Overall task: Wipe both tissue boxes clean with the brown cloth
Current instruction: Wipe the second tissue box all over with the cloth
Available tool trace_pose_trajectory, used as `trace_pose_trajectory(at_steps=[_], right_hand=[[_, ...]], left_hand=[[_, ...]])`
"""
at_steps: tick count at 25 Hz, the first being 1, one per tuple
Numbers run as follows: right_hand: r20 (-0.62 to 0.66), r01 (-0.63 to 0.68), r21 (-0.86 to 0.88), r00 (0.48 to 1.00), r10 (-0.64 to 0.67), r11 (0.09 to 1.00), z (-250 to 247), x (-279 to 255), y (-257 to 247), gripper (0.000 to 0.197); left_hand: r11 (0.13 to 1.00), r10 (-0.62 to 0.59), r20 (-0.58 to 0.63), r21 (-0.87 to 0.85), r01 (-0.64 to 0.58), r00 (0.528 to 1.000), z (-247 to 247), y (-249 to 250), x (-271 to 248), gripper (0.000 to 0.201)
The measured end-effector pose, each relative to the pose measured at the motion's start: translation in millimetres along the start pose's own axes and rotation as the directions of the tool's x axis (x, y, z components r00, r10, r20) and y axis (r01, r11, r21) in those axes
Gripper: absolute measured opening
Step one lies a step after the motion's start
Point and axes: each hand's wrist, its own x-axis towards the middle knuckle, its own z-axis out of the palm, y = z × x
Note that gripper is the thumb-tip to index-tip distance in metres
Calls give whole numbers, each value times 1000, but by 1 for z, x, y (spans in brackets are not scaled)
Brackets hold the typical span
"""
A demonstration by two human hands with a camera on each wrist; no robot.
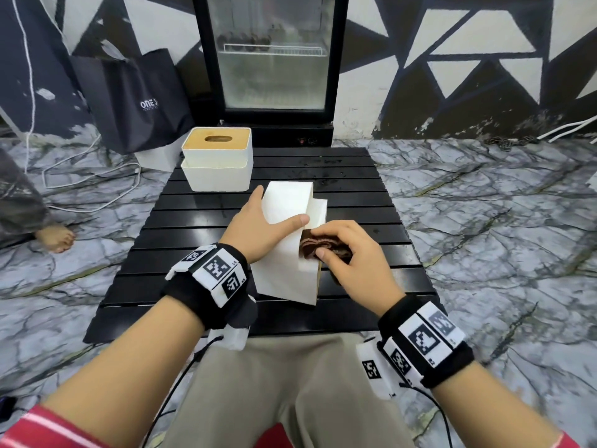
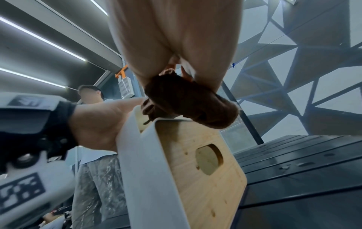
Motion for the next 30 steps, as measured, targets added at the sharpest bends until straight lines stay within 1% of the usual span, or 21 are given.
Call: trace_pose_trajectory(at_steps=[2,3,5,6,7,10,14,17,19,20,24,27,30], right_hand=[[37,21,-35,999,-20,999,6,-1,-2,29],[37,16,-39,999,-15,999,8,0,-1,29],[23,-14,-22,1000,15,1000,13,6,0,30],[11,-28,-26,1000,28,999,16,9,0,30],[-4,-33,-38,999,33,999,21,10,0,30],[-42,-4,-57,999,2,998,30,4,1,30],[38,41,-51,999,-39,998,17,-2,7,32],[24,-3,-34,1000,4,999,16,12,9,31],[-12,-28,-30,1000,27,999,24,12,6,31],[-20,-19,-38,1000,18,999,28,8,5,31],[43,45,-35,998,-43,998,18,-4,10,32],[47,14,-23,999,-13,1000,13,9,12,31],[9,-9,-46,1000,9,999,25,9,6,31]], left_hand=[[1000,-16,7,13,16,1000,-2,-4,0,107],[1000,-6,12,1,6,1000,-3,-5,-1,98],[998,15,10,-58,-14,1000,-1,-6,-4,73],[996,21,7,-84,-20,1000,1,-7,-4,68],[994,26,2,-108,-26,1000,2,-8,-4,69],[990,49,-14,-133,-50,999,5,-12,-2,82],[988,60,-9,-143,-61,998,5,-14,-1,87],[985,70,-13,-158,-71,997,6,-14,-1,93],[982,68,-21,-177,-70,997,6,-15,-2,93],[981,67,-23,-179,-70,998,6,-17,-1,92],[980,75,-16,-181,-76,997,6,-16,-1,89],[975,90,-14,-204,-91,996,6,-16,-1,96],[973,91,-18,-210,-93,996,7,-18,1,97]])
